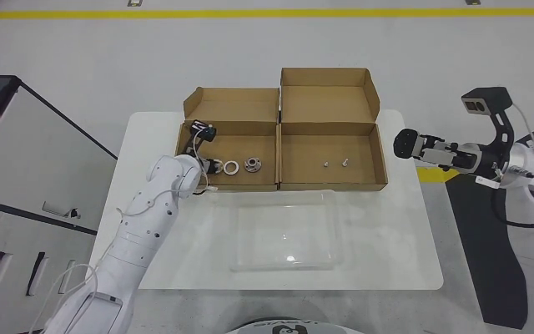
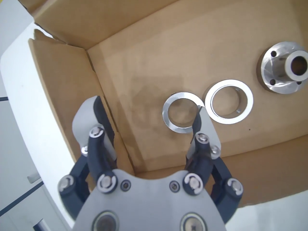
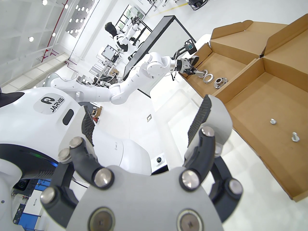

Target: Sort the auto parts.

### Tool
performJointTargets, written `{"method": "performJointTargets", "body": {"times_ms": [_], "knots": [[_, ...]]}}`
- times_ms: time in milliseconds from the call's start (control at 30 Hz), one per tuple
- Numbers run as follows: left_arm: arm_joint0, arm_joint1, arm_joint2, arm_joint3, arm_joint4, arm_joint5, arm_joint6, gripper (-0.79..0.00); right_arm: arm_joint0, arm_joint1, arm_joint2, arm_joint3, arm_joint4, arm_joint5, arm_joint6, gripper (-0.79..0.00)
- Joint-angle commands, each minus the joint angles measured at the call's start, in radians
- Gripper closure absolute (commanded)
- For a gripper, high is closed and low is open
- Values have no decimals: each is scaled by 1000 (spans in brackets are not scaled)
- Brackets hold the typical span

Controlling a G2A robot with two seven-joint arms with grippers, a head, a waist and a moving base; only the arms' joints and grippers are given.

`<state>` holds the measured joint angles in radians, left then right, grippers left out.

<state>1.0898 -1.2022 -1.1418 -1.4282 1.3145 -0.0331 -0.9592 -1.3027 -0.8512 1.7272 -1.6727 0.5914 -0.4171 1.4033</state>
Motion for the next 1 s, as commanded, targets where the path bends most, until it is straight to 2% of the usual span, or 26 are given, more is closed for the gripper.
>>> {"method": "performJointTargets", "body": {"times_ms": [0,333,500,700,967], "knots": [[6,1,-8,-23,-3,-1,1,-785,0,0,0,0,0,0,0,-785],[40,3,-38,-128,-51,-26,21,-785,0,0,0,0,0,0,0,-785],[62,3,-60,-185,-103,-38,67,-785,0,0,0,0,0,0,0,-785],[94,6,-95,-255,-194,-109,132,-785,0,0,0,0,0,0,0,-785],[156,20,-165,-354,-377,-305,213,-785,0,0,0,0,0,0,0,-785]]}}
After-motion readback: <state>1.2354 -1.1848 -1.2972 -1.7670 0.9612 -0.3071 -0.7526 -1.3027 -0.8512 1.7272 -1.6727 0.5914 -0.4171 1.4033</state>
